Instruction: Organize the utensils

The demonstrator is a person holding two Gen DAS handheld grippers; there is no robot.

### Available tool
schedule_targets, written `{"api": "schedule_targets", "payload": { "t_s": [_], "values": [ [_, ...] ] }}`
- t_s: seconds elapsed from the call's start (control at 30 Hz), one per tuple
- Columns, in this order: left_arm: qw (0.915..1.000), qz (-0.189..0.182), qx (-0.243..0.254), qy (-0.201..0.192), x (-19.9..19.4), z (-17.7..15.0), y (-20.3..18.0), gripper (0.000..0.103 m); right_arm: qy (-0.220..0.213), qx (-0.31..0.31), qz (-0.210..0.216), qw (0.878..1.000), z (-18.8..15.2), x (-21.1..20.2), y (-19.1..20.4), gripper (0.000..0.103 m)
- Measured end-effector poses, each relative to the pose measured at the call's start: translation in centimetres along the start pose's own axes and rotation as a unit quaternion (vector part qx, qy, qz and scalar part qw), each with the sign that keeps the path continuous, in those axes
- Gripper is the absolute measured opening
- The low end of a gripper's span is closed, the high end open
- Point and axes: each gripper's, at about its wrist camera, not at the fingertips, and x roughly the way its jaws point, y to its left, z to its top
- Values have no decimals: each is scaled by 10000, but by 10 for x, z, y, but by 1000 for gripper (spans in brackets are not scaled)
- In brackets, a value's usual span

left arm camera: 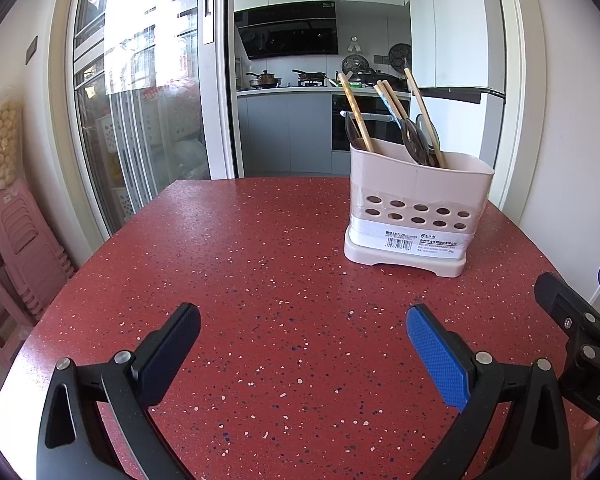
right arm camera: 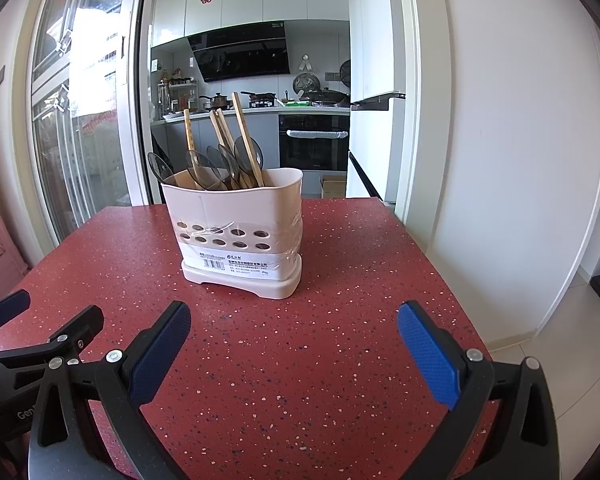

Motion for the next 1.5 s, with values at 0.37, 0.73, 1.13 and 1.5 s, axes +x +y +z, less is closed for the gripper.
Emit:
{"api": "schedule_targets", "payload": {
  "t_s": [0.37,0.73,1.13,1.5],
  "values": [
    [10000,-4,-11,32,2,0,0,103,6,-4,-10,10000,0,0,0,103],
    [10000,-39,4,59,2,1,0,103,17,11,-34,10000,-2,0,-2,103],
    [10000,-53,17,67,2,1,-1,103,23,14,-42,10000,-2,0,-3,103],
    [10000,-54,10,71,2,1,0,103,29,15,-35,10000,-1,0,-3,103]
  ]
}}
